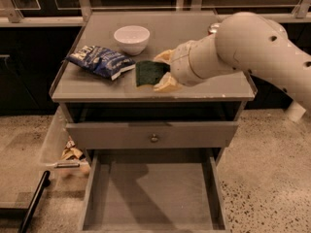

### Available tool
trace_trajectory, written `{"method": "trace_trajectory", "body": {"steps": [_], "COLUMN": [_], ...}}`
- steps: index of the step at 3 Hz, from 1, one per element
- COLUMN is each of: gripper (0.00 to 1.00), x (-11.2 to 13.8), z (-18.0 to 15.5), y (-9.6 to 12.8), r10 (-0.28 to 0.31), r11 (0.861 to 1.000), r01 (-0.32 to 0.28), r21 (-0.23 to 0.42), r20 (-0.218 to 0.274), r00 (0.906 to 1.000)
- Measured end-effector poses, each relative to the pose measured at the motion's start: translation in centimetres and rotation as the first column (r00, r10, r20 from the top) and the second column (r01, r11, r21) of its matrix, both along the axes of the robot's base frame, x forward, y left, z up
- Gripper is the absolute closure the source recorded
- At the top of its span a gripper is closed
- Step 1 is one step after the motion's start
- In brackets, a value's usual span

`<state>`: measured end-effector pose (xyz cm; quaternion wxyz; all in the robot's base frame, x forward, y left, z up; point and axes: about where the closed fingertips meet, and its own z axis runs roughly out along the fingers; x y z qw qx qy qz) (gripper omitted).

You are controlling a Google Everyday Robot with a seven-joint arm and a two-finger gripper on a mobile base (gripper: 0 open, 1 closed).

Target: Pick sponge from middle drawer and place on counter

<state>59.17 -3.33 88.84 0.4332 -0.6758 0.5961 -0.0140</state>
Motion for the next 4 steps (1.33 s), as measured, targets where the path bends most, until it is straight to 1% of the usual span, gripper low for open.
{"method": "trace_trajectory", "body": {"steps": [1, 2, 3, 4], "gripper": [1.00, 1.00, 1.00, 1.00], "x": [4.4, 7.3, 9.4, 11.4], "z": [-0.6, -1.6, -2.4, -2.2], "y": [-1.2, -2.9, -3.9, -4.1], "r10": [-0.043, -0.091, -0.118, -0.138], "r11": [0.997, 0.988, 0.977, 0.963], "r01": [0.045, 0.097, 0.133, 0.165], "r21": [0.061, 0.118, 0.166, 0.215], "r20": [-0.022, -0.056, -0.095, -0.137], "r00": [0.9988, 0.9943, 0.9884, 0.9810]}}
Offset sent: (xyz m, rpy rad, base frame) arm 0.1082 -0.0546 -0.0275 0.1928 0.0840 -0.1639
